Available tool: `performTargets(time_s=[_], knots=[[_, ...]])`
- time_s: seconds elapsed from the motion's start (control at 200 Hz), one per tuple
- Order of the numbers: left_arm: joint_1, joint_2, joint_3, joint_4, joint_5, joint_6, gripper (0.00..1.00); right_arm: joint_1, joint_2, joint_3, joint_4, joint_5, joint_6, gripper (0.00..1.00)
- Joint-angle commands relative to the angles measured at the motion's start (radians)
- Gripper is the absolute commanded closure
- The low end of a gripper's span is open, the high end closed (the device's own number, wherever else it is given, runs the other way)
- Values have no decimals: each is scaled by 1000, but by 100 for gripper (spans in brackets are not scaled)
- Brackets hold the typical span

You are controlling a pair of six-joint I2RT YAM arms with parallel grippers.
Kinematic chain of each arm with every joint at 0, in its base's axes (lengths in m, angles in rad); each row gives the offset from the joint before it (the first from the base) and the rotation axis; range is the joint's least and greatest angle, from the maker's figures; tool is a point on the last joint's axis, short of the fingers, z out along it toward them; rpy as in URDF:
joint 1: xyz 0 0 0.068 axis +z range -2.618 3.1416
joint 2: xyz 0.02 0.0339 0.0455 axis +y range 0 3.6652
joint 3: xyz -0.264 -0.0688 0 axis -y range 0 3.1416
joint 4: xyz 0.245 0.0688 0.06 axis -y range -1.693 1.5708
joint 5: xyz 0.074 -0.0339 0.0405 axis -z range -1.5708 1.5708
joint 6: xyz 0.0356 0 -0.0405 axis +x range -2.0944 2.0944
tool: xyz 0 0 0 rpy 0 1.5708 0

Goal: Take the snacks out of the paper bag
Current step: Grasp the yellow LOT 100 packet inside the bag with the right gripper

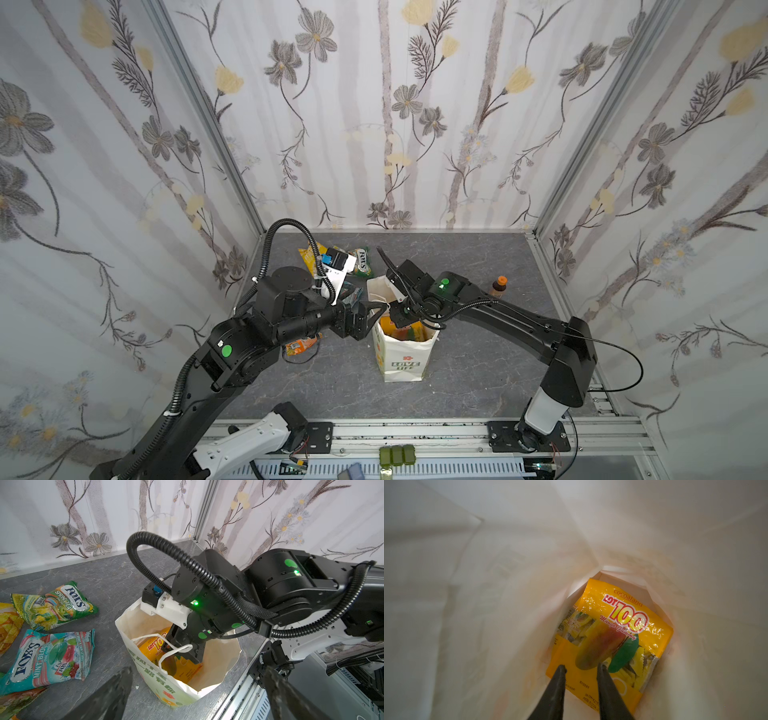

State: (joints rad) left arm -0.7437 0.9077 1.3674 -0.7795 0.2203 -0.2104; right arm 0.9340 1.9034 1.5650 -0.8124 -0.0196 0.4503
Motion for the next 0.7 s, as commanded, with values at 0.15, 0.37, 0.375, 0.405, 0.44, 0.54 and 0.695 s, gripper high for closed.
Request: performTargets(time_s=[0.15, 0.37, 0.375, 0.405, 0.44, 0.54, 0.695], knots=[[-1, -2, 12, -2, -25, 34, 0, 4, 45, 7, -59, 63, -34, 62], [-2, 3, 3, 9, -19, 34, 0, 6, 99, -22, -87, 46, -57, 49], [-2, 2, 3, 9, -19, 34, 0, 6, 100, -23, -87, 45, -57, 49], [-2, 2, 1, 8, -19, 35, 0, 7, 110, -28, -88, 44, -59, 46], [-1, 2, 0, 8, -19, 35, 0, 6, 120, -33, -89, 41, -61, 44], [0, 0, -2, 7, -21, 35, 0, 6, 154, -45, -88, 30, -71, 36], [-2, -4, -8, 8, -22, 34, 0, 9, 206, -68, -84, 23, -94, 27]])
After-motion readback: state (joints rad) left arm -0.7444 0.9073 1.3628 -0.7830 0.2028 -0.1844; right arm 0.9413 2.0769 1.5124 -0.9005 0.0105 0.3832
